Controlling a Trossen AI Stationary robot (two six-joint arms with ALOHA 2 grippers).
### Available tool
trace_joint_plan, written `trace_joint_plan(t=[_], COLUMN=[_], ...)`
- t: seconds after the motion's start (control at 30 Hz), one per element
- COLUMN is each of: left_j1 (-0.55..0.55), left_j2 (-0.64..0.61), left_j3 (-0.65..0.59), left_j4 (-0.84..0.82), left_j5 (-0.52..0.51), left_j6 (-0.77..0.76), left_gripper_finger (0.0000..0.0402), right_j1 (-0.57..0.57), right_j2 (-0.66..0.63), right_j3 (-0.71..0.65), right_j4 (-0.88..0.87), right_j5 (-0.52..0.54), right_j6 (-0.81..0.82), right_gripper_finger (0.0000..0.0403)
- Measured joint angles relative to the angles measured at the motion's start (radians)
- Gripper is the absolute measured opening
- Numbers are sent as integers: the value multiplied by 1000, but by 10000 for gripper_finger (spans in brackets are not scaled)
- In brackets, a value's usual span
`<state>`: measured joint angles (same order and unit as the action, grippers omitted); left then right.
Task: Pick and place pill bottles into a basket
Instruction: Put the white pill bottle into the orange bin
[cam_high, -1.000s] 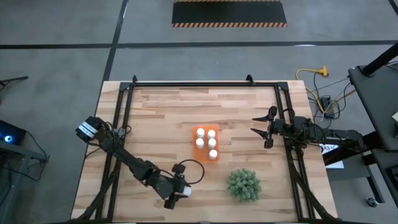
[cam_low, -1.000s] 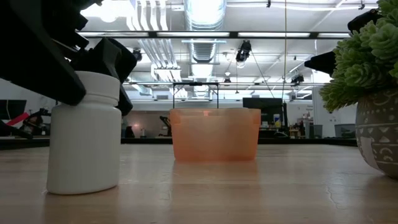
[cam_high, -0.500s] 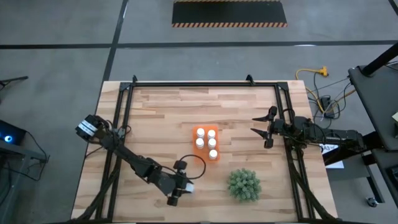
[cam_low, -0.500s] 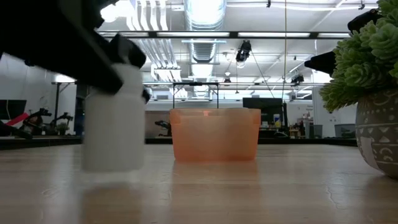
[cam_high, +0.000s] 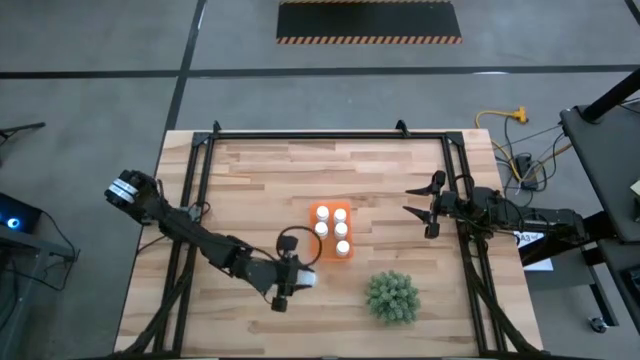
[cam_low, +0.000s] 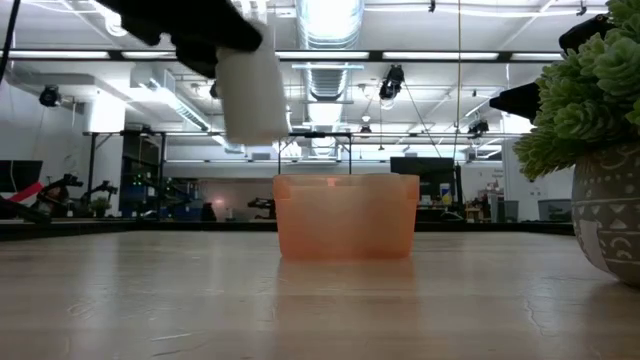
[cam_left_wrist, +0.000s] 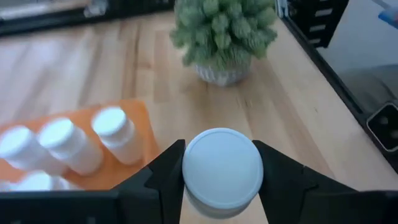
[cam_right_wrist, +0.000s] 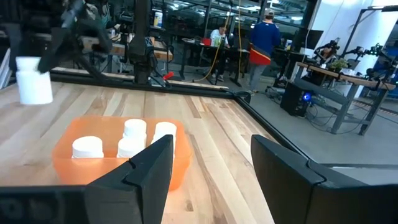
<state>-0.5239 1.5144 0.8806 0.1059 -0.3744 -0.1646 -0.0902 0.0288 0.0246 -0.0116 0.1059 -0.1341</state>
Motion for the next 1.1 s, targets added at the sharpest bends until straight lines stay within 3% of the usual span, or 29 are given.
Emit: trace_joint_plan(t=[0.27, 0.53, 1.1], left_j1=[79, 164, 240], left_j2=[-17, -18, 55], left_j3=[27, 38, 52], left_j4=[4, -10, -12], left_j5=[0, 66, 75], left_j6=[114, 123, 93], left_gripper_finger=[149, 149, 150], right_j1=[0, 0, 0], right_j2=[0, 0, 2], right_j3=[0, 0, 0], right_j4=[0, 0, 0], right_j5=[0, 0, 0], right_j6=[2, 1, 2], right_gripper_finger=[206, 206, 206])
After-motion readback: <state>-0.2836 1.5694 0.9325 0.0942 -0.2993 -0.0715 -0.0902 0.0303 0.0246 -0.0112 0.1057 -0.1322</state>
